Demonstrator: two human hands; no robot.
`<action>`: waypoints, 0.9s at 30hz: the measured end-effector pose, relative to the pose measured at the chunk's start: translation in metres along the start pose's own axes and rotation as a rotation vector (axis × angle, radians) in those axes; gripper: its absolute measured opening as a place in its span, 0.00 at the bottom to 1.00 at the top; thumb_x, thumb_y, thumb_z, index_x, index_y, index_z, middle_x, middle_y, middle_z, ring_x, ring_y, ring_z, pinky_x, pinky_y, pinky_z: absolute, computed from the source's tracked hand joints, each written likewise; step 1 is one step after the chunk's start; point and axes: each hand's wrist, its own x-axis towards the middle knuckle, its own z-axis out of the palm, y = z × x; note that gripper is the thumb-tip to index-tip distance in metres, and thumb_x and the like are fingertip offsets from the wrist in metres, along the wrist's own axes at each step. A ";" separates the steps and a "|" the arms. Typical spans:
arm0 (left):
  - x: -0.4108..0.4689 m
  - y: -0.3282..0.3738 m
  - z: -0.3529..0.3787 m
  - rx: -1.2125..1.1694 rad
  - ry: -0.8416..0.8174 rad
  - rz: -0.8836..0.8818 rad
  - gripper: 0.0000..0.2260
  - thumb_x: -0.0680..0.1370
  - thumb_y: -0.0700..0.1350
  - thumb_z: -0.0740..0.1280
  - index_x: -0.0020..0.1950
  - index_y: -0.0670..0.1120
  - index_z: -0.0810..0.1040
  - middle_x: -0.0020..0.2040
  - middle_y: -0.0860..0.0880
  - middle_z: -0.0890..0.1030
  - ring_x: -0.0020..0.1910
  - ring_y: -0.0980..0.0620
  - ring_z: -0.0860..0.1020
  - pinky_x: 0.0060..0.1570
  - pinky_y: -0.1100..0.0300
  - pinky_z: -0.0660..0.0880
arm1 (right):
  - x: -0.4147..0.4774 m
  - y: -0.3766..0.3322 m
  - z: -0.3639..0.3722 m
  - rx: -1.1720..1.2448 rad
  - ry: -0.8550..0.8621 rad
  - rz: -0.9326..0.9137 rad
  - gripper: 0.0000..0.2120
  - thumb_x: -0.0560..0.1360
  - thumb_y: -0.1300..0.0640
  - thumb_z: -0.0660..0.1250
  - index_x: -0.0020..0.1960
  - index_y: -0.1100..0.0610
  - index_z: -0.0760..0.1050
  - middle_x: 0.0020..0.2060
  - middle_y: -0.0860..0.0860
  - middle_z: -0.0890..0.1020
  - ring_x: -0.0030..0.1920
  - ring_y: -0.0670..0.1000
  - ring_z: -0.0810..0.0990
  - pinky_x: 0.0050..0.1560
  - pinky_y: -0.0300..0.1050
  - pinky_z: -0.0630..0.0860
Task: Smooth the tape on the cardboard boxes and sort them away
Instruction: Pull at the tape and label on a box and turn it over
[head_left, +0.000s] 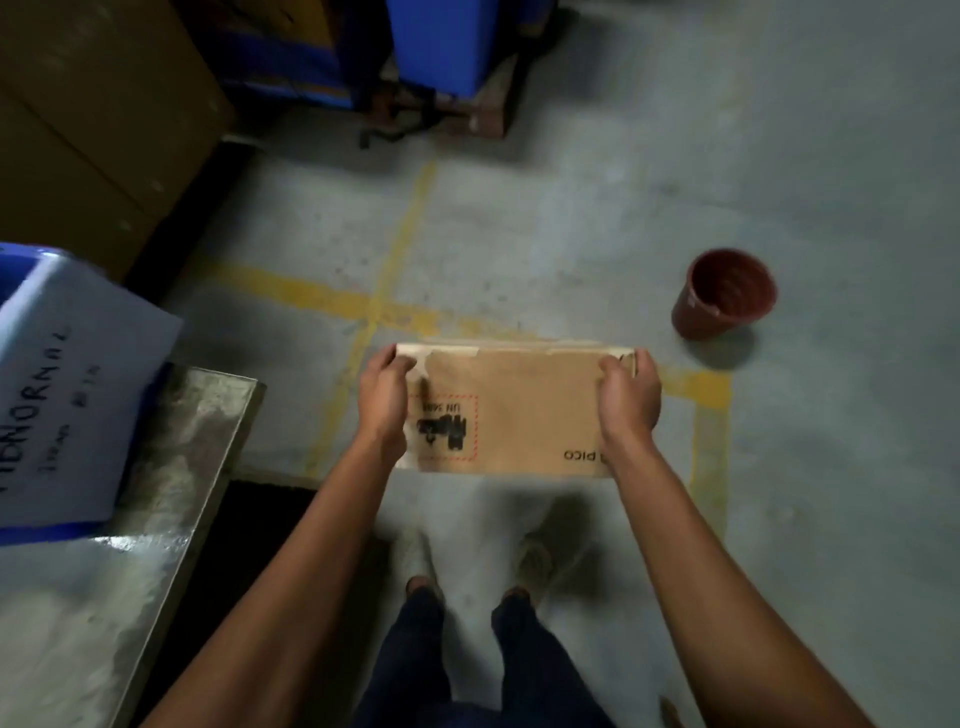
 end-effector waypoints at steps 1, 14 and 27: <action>-0.017 0.010 -0.011 -0.028 0.030 0.019 0.07 0.78 0.42 0.63 0.50 0.51 0.80 0.48 0.50 0.79 0.49 0.49 0.76 0.46 0.53 0.70 | -0.019 -0.012 -0.003 -0.010 -0.009 -0.012 0.26 0.76 0.49 0.66 0.73 0.53 0.71 0.70 0.54 0.75 0.69 0.57 0.73 0.67 0.49 0.68; -0.169 0.049 -0.220 -0.437 0.486 0.117 0.03 0.77 0.41 0.65 0.44 0.45 0.76 0.40 0.49 0.80 0.37 0.53 0.80 0.35 0.58 0.77 | -0.226 -0.067 0.030 -0.152 -0.194 -0.394 0.28 0.78 0.49 0.64 0.76 0.49 0.66 0.72 0.55 0.71 0.72 0.60 0.67 0.71 0.55 0.61; -0.331 -0.036 -0.452 -0.562 1.143 0.223 0.09 0.72 0.42 0.76 0.40 0.46 0.76 0.41 0.46 0.81 0.40 0.49 0.79 0.45 0.52 0.80 | -0.475 -0.002 0.108 -0.077 -0.706 -0.587 0.24 0.72 0.49 0.64 0.68 0.44 0.76 0.65 0.52 0.76 0.66 0.56 0.74 0.71 0.57 0.68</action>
